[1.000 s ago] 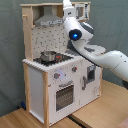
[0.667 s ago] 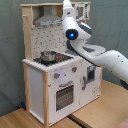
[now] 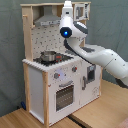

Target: Play with the kitchen

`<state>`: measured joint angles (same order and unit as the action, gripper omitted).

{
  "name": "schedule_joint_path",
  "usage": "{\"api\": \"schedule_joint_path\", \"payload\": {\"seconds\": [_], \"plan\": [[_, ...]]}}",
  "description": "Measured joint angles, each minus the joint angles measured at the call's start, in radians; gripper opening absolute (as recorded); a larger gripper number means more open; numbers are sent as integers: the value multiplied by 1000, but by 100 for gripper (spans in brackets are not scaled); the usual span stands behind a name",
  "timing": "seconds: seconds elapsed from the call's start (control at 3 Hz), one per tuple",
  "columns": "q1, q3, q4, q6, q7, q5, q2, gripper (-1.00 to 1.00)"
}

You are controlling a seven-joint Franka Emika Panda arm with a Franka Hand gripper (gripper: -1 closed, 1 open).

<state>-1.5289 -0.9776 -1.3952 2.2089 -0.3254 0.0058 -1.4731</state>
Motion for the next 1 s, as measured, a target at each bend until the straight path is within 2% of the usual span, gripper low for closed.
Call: {"api": "schedule_joint_path", "payload": {"seconds": [0.33, 0.67, 1.0], "plan": [[-3, -9, 0, -100, -13, 0, 0, 100], [-8, -19, 0, -125, -14, 0, 1, 100], [-9, -19, 0, -126, -14, 0, 1, -100]]}}
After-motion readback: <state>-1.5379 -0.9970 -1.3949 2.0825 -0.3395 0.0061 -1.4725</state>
